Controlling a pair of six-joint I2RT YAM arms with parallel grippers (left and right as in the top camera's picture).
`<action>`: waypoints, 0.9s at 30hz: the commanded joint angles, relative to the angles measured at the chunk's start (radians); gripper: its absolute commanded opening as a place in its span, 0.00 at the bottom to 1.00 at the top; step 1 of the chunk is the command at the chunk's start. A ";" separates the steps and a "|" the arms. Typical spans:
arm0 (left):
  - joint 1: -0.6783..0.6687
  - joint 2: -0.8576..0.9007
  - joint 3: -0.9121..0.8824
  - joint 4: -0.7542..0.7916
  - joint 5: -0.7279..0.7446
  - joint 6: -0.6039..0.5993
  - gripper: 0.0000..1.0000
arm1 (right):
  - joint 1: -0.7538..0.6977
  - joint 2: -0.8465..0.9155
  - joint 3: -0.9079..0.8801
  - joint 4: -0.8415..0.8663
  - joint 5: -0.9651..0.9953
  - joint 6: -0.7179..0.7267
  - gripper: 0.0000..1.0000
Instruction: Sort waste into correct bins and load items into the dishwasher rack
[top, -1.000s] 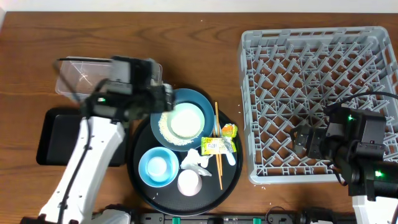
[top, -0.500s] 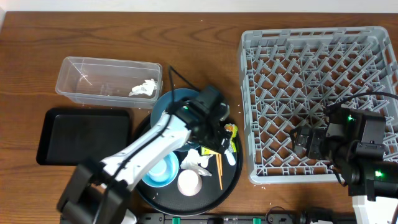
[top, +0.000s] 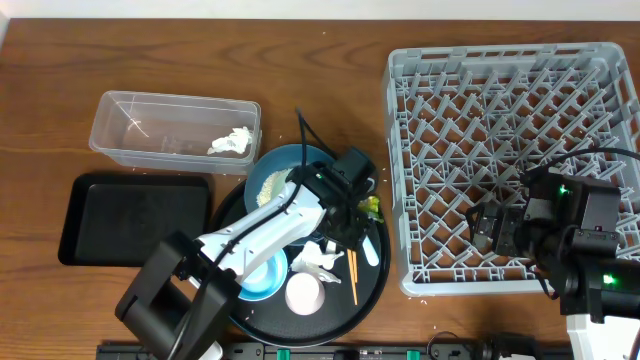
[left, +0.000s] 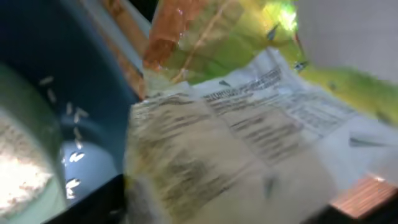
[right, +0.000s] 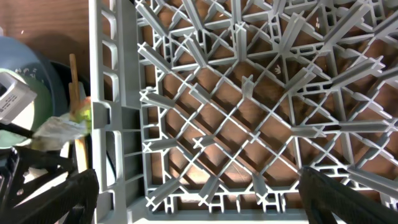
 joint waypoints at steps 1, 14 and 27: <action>-0.006 0.003 -0.012 -0.010 -0.004 0.006 0.54 | 0.000 -0.003 0.019 -0.004 -0.004 0.012 0.99; -0.006 -0.040 -0.004 -0.017 -0.071 0.007 0.39 | 0.000 -0.003 0.019 -0.005 -0.004 0.012 0.99; -0.006 -0.158 -0.004 -0.017 -0.188 0.007 0.13 | 0.000 -0.003 0.019 -0.005 -0.004 0.012 0.99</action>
